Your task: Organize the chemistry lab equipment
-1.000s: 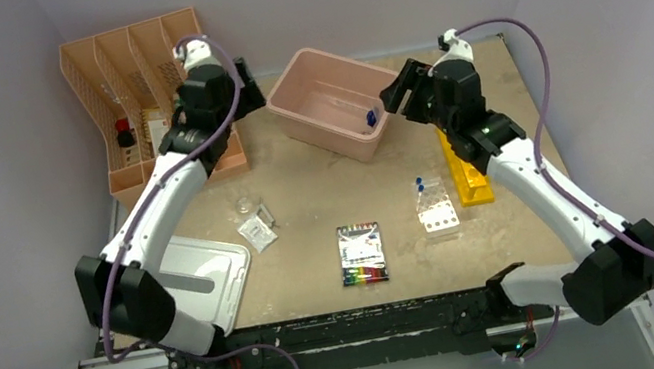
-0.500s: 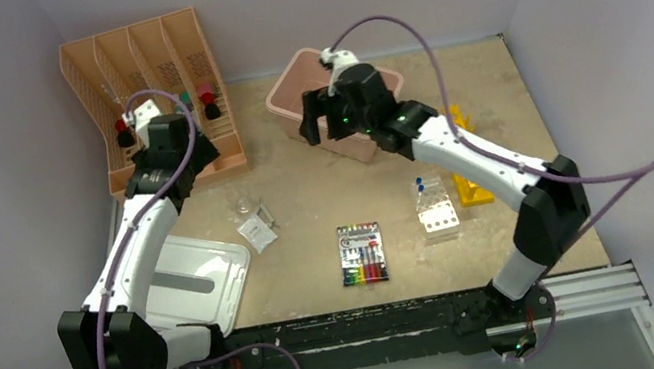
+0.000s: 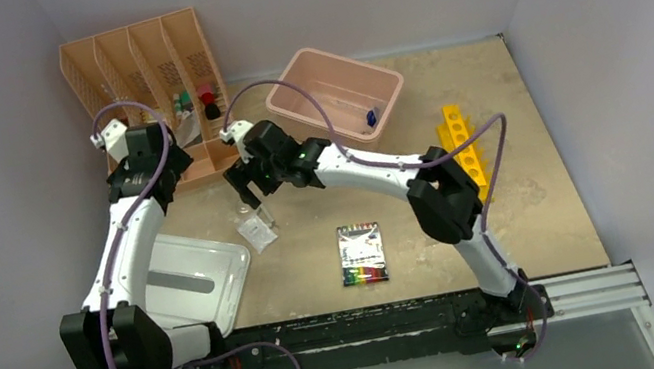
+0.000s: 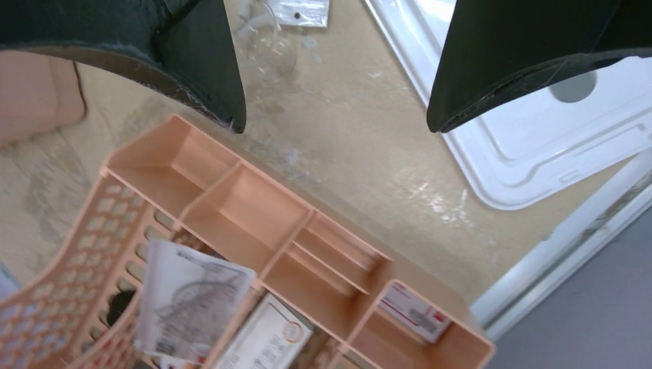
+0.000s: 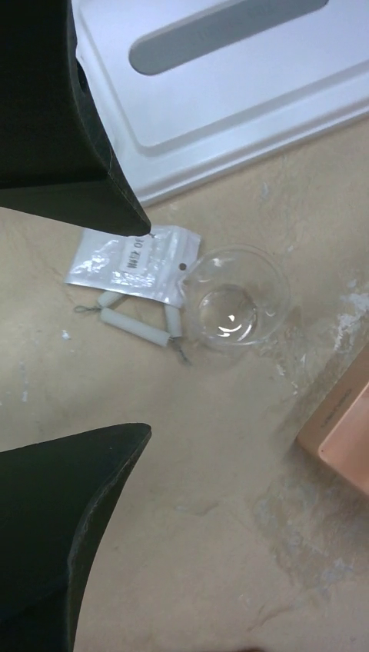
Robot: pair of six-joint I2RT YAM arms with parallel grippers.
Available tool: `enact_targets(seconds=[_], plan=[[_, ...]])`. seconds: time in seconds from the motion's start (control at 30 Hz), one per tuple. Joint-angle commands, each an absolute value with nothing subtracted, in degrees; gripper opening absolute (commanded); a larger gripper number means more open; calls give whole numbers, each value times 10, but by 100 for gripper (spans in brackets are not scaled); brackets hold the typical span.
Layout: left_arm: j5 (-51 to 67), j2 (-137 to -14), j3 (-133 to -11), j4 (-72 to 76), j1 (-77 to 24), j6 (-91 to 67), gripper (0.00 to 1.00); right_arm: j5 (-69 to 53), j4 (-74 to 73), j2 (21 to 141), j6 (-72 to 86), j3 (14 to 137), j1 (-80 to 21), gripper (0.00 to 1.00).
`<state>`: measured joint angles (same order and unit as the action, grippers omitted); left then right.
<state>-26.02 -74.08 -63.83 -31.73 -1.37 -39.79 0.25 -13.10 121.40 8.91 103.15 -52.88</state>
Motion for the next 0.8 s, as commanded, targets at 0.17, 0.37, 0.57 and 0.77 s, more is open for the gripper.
enact_targets(seconds=[0.17, 0.37, 0.57, 0.77], plan=[[-399, -739, -657, -367, -4, -486, 88, 4, -81, 1264, 74, 1085, -538, 93], [-428, -741, -661, -390, -4, -504, 89, -57, -87, 1296, 55, 1119, -544, 91], [-437, -742, -669, -433, -4, -532, 89, -20, -91, 1352, 44, 1172, -549, 87], [-443, -728, -663, -446, -4, -518, 89, -2, -68, 1381, 41, 1204, -549, 82]])
